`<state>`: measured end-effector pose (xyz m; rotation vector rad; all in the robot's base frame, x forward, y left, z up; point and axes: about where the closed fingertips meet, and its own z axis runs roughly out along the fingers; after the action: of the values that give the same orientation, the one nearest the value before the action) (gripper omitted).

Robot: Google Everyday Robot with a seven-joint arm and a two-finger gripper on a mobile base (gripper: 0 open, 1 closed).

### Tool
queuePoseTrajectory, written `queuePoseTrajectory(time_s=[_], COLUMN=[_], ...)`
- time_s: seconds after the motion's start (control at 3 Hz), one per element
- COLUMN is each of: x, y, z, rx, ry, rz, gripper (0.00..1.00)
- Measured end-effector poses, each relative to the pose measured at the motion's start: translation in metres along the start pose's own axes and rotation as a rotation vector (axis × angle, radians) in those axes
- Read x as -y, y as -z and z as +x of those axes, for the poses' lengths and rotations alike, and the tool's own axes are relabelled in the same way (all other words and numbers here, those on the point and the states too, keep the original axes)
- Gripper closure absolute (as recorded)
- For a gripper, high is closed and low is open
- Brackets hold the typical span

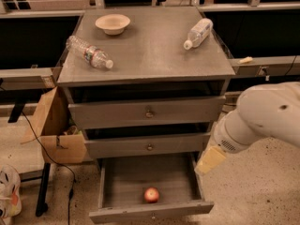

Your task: Pick apple from bottom drawer and place on counter

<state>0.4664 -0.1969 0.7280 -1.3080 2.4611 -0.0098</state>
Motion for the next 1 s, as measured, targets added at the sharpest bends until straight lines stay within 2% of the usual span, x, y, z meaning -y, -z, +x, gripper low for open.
queuePoseTrajectory(time_s=[0.33, 0.67, 1.0], x=[0.0107, 0.0127, 0.0126], y=[-0.0495, -0.0518, -0.0516], z=[-0.0044, -0.0083, -0.0080], rx=[-0.037, -0.038, -0.038], ry=[-0.046, -0.117, -0.118], rz=[0.037, 0.050, 0.049], gripper=[0.00, 0.00, 0.00])
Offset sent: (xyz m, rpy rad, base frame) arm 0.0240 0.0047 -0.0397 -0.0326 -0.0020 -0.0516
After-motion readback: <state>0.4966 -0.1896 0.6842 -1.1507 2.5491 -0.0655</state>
